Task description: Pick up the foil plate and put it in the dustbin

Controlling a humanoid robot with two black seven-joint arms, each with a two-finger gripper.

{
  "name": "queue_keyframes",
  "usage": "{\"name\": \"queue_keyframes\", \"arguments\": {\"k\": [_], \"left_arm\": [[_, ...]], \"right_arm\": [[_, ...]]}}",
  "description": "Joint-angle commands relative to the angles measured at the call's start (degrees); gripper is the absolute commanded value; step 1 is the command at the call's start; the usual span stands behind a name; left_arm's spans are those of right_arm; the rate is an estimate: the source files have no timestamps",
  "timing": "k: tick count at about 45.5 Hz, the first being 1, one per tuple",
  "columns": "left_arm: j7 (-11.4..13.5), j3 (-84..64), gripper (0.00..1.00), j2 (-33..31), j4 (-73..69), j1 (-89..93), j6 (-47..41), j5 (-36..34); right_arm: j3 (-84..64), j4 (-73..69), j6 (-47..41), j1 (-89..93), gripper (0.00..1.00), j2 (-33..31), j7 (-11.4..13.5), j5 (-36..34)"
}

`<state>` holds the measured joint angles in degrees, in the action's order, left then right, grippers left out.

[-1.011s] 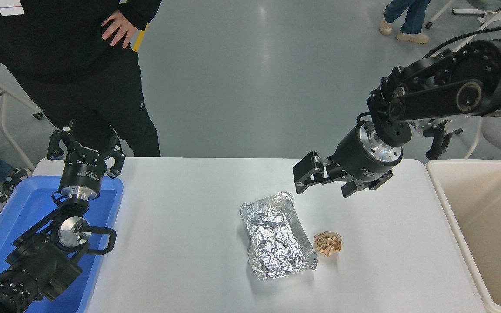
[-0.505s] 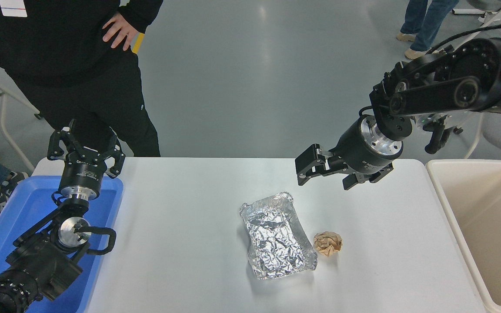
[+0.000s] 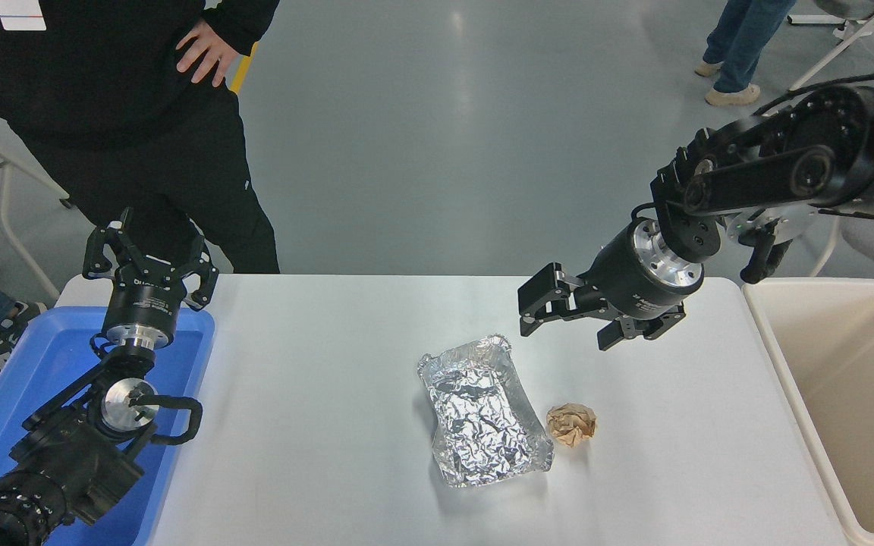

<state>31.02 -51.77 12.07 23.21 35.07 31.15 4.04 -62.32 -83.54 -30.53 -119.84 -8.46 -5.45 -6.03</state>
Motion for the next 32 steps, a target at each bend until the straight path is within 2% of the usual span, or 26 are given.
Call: {"name": "queue_keyframes", "arguments": {"k": [1, 13, 20, 32], "left_arm": [[0.0, 0.0, 0.99, -0.03, 0.0, 0.0, -0.04, 0.0], [0.0, 0.0, 0.99, -0.03, 0.0, 0.0, 0.05, 0.0], [0.0, 0.0, 0.99, -0.03, 0.0, 0.0, -0.04, 0.0], [0.0, 0.0, 0.99, -0.03, 0.0, 0.0, -0.04, 0.0]], "right_arm": [[3.26, 1.36, 6.08, 4.78, 1.0, 1.86, 0.0, 0.84], [2.56, 9.61, 16.28, 15.06, 1.0, 8.46, 0.0, 2.33], [2.56, 13.83, 22.17, 21.57, 1.0, 8.46, 0.0, 5.76], [2.38, 20.95, 26.75, 30.62, 0.99, 8.46, 0.0, 7.96]]}}
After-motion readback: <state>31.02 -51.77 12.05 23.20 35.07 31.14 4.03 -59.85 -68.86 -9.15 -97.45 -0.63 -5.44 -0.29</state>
